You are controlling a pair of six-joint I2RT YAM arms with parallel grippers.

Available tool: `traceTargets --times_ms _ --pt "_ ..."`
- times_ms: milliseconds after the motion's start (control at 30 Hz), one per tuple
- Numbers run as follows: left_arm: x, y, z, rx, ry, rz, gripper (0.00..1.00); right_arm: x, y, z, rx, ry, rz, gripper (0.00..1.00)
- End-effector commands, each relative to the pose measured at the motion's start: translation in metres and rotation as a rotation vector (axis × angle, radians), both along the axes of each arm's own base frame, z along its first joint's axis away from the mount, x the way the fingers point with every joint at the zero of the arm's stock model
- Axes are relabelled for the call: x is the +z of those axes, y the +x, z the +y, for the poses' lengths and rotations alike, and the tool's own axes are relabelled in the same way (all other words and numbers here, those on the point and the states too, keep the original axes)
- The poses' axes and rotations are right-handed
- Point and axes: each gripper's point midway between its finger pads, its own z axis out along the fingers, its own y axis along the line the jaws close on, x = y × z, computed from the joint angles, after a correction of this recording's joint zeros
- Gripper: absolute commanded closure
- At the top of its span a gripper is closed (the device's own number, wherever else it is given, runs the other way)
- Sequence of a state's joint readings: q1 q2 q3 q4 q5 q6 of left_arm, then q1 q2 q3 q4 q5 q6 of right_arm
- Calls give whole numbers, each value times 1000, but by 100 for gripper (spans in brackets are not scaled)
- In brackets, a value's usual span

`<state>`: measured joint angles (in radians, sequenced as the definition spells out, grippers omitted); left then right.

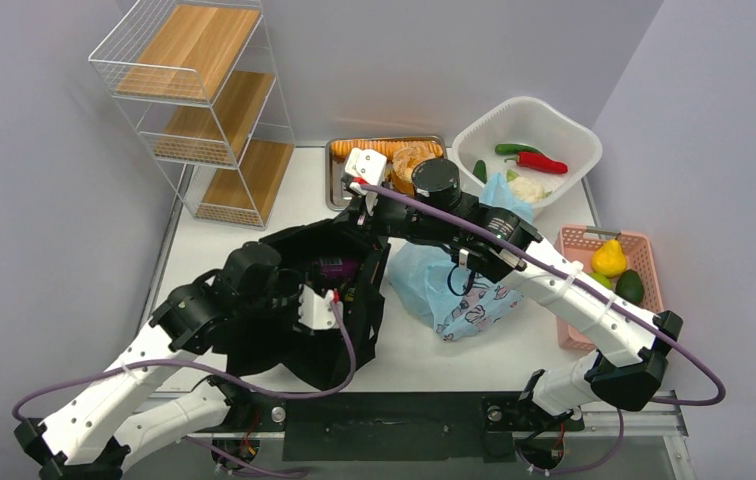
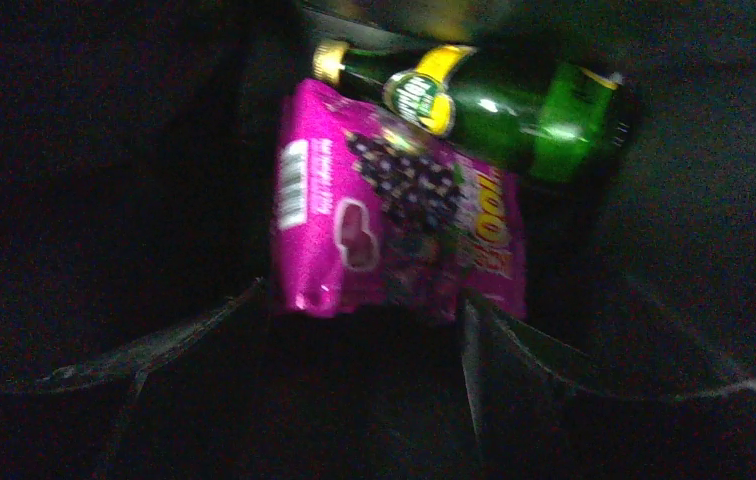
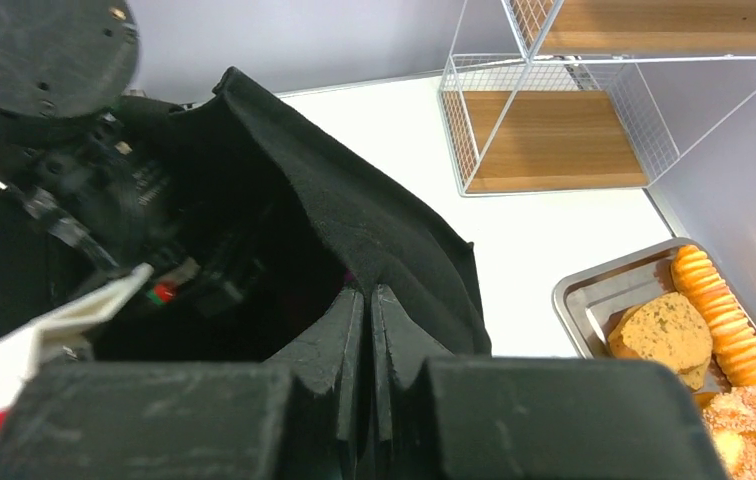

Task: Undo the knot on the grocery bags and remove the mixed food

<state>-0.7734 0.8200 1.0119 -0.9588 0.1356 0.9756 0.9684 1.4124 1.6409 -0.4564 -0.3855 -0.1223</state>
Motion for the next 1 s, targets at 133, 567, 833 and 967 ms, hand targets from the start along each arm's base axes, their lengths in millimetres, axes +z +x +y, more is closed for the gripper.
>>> traceTargets --times_ms 133,567,833,967 --pt "8 70 -26 166 -100 -14 34 65 -21 8 83 214 -83 100" --pt "-114 74 -9 118 145 62 29 60 -22 19 123 227 -55 100" --pt "-164 66 -3 129 250 194 46 58 -24 18 134 227 -57 100" --pt "-148 54 -10 87 202 183 100 54 -17 12 113 222 -54 100"
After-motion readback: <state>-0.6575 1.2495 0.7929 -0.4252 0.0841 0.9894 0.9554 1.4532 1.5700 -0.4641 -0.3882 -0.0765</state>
